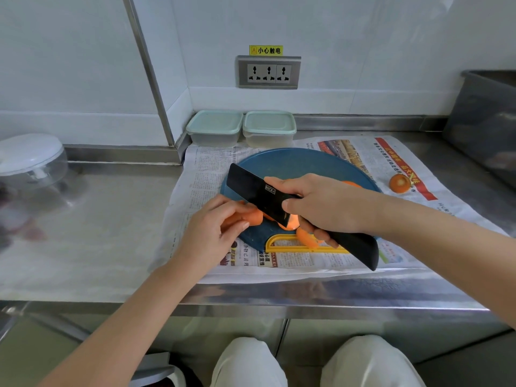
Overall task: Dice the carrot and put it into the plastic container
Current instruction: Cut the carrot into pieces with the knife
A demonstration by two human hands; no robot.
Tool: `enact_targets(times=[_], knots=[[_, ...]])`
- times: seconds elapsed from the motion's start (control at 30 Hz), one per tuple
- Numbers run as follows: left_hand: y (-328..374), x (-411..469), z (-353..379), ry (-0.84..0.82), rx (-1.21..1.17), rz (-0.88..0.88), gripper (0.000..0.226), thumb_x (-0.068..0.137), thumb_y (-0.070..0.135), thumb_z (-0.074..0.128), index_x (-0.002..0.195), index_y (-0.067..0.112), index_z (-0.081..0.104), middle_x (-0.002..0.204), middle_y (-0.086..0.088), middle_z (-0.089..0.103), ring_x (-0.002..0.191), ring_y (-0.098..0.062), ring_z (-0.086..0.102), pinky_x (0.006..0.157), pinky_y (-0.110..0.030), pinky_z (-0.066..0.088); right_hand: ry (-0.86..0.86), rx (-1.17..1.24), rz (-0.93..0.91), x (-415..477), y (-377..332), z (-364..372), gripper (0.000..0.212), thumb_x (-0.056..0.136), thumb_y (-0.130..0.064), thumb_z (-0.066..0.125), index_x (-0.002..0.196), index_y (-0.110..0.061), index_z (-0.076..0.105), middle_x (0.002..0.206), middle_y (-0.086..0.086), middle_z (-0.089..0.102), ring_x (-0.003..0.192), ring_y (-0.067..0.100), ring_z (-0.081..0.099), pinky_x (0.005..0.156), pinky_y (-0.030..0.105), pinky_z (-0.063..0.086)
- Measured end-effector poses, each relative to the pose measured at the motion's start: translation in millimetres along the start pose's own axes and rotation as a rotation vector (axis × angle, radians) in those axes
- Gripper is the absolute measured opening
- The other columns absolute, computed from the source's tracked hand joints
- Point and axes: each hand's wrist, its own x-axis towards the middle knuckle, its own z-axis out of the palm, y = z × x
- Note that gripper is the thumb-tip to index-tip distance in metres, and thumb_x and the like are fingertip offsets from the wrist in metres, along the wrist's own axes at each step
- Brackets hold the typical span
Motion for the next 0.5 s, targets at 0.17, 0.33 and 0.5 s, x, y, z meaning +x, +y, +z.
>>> enact_targets(times=[0.17,0.33,0.5], knots=[[-2,1,0,0.009,-0.012,0.021,0.032,0.083,0.011,0.071,0.113,0.021,0.067,0.104,0.005,0.059,0.095,-0.014,0.057,0.079,-0.013,0.038,-0.005,0.000,-0.008,2,-2,5,0.055,0.101,-0.010,0.034,0.148,-0.035,0.026,0.044,0.000,0.049,0.036,0.016,0.046,0.039,0.024,0.044],[-2,2,0,0.020,-0.026,0.038,0.031,0.083,0.010,0.071,0.112,0.020,0.068,0.104,0.004,0.060,0.095,-0.014,0.059,0.080,-0.016,0.043,0.003,0.009,0.004,8,-1,12,0.058,0.100,-0.009,0.034,0.150,-0.036,0.021,0.052,0.005,0.051,0.037,0.015,0.047,0.040,0.023,0.044],[0,2,2,0.031,-0.092,0.050,0.028,0.082,0.005,0.071,0.107,0.017,0.070,0.103,0.010,0.059,0.097,0.000,0.056,0.085,-0.005,0.041,0.034,0.029,0.000,17,2,30,0.058,0.101,-0.012,0.035,0.151,-0.036,0.019,0.061,0.002,0.051,0.035,0.011,0.046,0.040,0.027,0.045]])
